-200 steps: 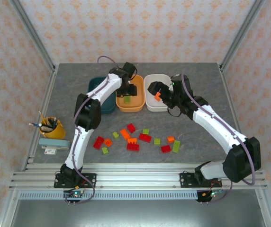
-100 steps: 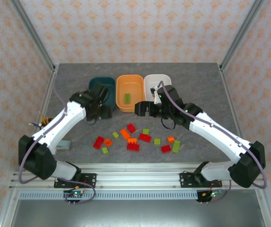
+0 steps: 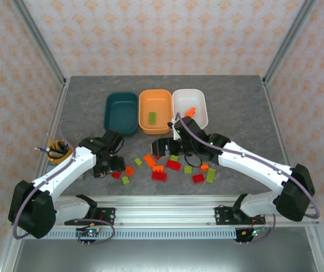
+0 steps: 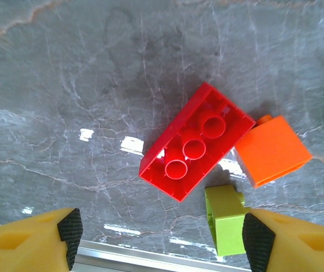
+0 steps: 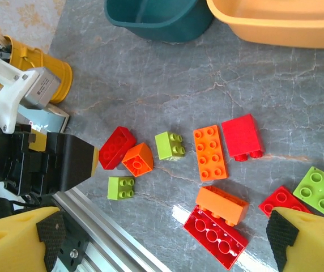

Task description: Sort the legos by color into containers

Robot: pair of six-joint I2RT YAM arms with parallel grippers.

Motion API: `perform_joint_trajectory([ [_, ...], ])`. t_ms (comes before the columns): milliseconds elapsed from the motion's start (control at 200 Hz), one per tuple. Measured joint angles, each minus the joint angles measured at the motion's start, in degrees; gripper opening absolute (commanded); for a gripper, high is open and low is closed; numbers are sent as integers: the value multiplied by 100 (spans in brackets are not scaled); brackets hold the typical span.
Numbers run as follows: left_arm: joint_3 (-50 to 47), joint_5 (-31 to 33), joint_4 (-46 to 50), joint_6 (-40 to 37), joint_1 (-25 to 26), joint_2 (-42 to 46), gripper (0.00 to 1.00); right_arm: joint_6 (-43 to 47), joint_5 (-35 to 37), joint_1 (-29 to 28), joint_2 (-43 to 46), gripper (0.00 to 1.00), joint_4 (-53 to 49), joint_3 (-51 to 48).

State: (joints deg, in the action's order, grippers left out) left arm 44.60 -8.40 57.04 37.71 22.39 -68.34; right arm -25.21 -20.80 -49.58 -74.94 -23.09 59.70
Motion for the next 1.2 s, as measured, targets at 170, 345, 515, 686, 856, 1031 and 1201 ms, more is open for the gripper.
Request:
perform_joint_trajectory([
  [170, -9, -92, -157, -2, 9, -315, 74, -138, 39, 0, 24, 94, 107, -133],
  [345, -9, -122, -240, 0, 68, -525, 72, -201, 105, 0, 72, 94, 146, -149],
  [515, -22, -96, -249, 24, 125, -636, 71, -203, 144, 0, 81, 94, 151, -149],
  [686, -22, -11, -271, 46, 127, -855, 70, -203, 151, 0, 79, 94, 162, -149],
  [856, -63, 50, -339, 90, 160, -944, 68, -201, 151, 0, 15, 94, 164, -149],
  [1031, -63, 116, -476, 85, 164, -1222, 66, -201, 151, 0, -63, 94, 162, -146],
  [1201, 24, 114, -507, -26, 164, -1434, 66, -201, 151, 0, -96, 94, 162, -133],
])
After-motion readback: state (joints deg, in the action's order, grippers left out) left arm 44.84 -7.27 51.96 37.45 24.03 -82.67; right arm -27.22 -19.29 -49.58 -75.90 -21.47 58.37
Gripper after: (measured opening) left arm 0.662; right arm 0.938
